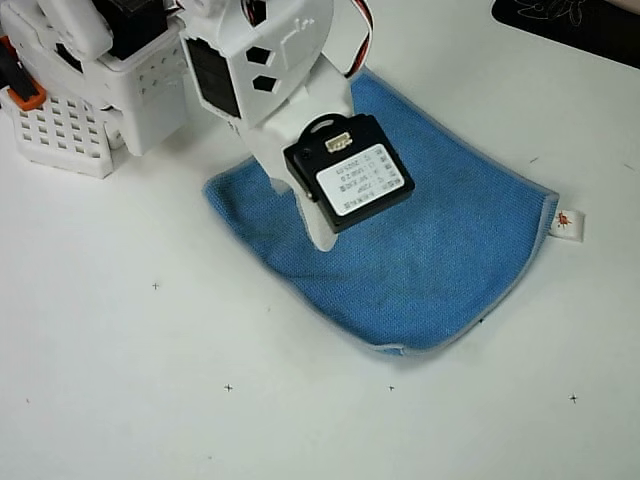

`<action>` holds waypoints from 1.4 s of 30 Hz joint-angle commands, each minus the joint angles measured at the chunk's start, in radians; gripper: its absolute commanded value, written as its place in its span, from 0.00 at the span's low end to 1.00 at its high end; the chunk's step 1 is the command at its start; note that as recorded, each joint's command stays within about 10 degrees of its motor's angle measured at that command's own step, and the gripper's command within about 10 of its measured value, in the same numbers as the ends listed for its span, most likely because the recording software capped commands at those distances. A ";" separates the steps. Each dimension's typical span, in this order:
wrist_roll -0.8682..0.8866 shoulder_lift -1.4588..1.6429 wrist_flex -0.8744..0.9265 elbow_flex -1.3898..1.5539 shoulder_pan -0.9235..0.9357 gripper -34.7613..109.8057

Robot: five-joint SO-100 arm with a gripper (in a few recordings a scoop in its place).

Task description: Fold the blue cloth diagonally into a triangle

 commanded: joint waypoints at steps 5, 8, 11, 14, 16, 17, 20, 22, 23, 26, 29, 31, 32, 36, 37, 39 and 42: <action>0.031 -0.172 0.006 -0.137 0.095 0.51; 0.018 -0.216 0.014 -0.170 0.118 0.51; 0.003 -0.279 0.055 -0.230 0.135 0.51; -0.002 -0.328 0.058 -0.253 0.155 0.51; -0.008 -0.367 0.058 -0.255 0.156 0.51; -0.005 -0.390 0.061 -0.275 0.155 0.51; -0.003 -0.465 0.063 -0.334 0.153 0.51; -0.009 -0.482 0.058 -0.337 0.155 0.51; -0.012 -0.489 0.058 -0.337 0.155 0.51; -0.011 -0.509 0.066 -0.374 0.155 0.51; -0.006 -0.514 0.098 -0.410 0.155 0.51; 0.006 -0.534 0.123 -0.449 0.153 0.51; 0.011 -0.557 0.143 -0.483 0.153 0.51; 0.041 -0.653 0.201 -0.624 0.114 0.51; 0.058 -0.675 0.227 -0.655 0.107 0.51; 0.058 -0.696 0.244 -0.706 0.104 0.51; 0.061 -0.713 0.244 -0.741 0.098 0.51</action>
